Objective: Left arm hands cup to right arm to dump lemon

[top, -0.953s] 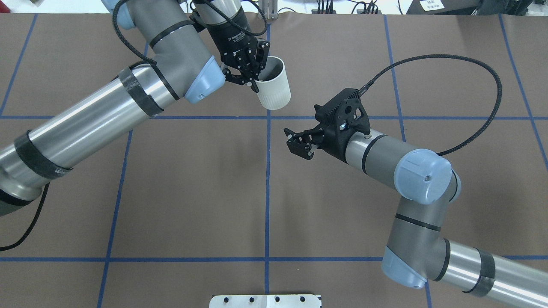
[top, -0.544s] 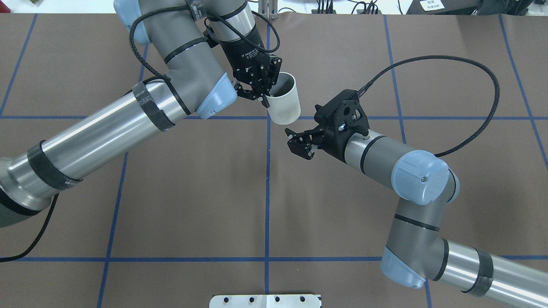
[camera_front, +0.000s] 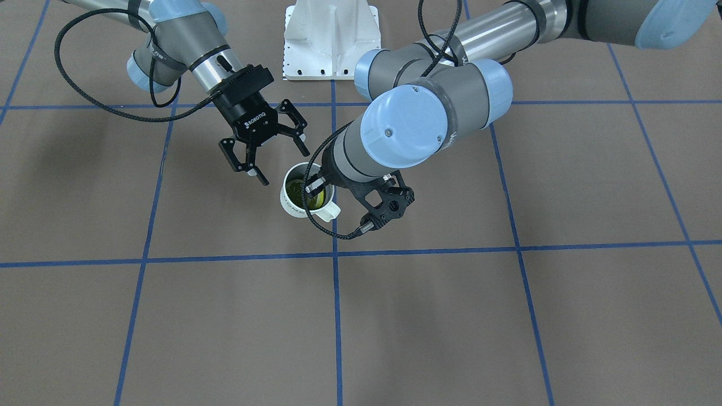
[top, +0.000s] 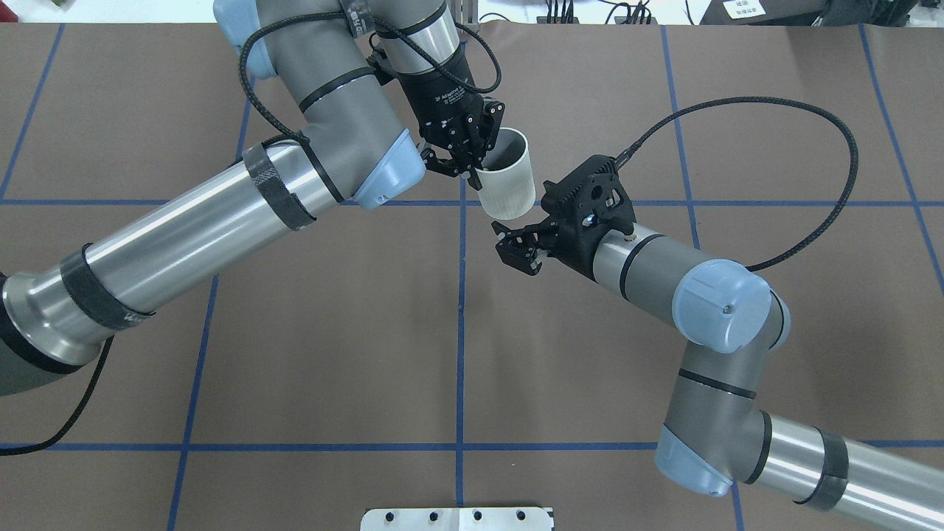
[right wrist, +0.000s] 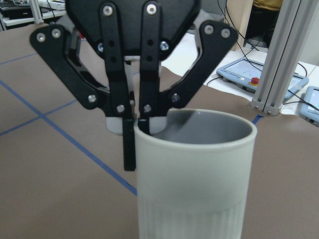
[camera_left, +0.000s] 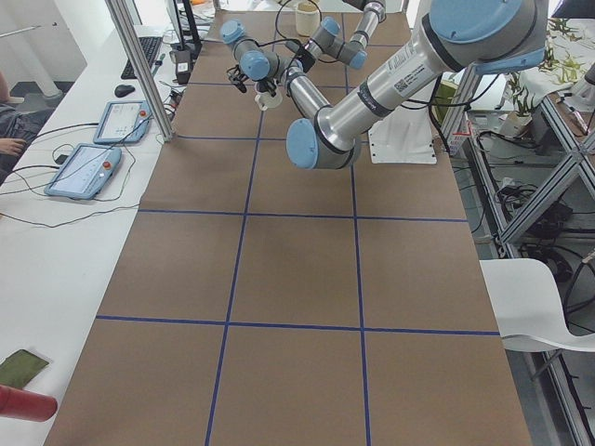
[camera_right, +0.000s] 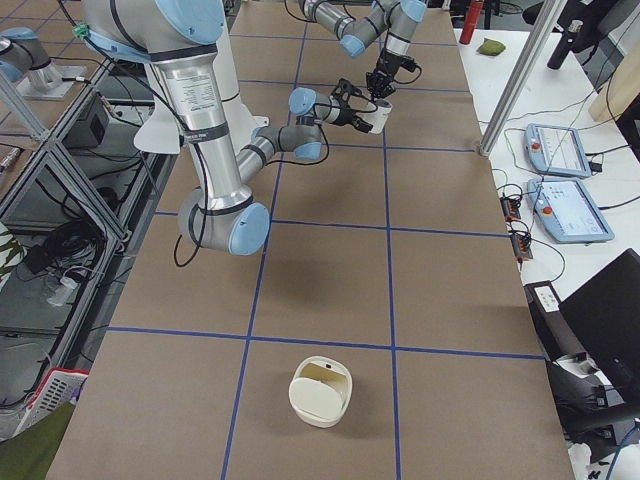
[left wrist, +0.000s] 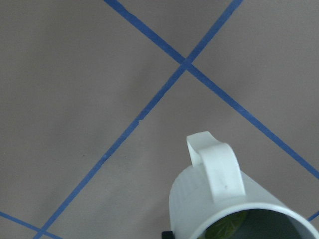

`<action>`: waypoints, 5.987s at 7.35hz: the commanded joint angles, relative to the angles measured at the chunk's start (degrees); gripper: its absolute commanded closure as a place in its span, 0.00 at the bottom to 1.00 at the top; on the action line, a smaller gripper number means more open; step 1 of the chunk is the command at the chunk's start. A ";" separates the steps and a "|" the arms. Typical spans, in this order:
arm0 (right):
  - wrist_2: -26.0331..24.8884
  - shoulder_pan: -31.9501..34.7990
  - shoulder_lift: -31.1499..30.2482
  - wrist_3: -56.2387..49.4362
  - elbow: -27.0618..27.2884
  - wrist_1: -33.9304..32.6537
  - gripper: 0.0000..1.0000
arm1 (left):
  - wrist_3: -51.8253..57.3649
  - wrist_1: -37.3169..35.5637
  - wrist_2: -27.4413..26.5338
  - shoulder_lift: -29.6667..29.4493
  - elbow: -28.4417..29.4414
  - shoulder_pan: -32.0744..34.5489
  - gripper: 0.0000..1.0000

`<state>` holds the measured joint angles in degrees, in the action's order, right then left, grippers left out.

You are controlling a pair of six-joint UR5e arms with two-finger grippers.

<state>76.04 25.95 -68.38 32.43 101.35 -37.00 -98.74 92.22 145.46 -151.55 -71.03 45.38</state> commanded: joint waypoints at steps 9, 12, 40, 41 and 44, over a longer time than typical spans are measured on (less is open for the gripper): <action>-0.72 0.06 0.00 0.00 -0.54 0.09 0.02 | -1.45 -0.11 3.69 -0.32 -0.60 -0.90 1.00; -0.63 0.06 -0.09 0.00 -0.54 0.09 0.02 | -1.45 -0.20 3.69 -0.24 -0.95 -0.90 1.00; 51.38 61.93 -36.45 8.04 -19.52 39.51 0.93 | 10.85 2.44 -2.55 17.16 -18.53 12.99 0.00; 53.23 61.94 -37.69 15.48 -19.96 43.81 0.93 | 10.85 2.44 -3.16 17.16 -18.61 12.72 0.00; 56.40 63.25 -38.41 28.96 -26.63 57.63 0.93 | 10.85 2.44 -3.34 17.16 -18.53 13.16 0.00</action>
<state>131.09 88.41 -106.51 56.19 76.69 16.15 -87.89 94.68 142.17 -134.39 -89.63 58.40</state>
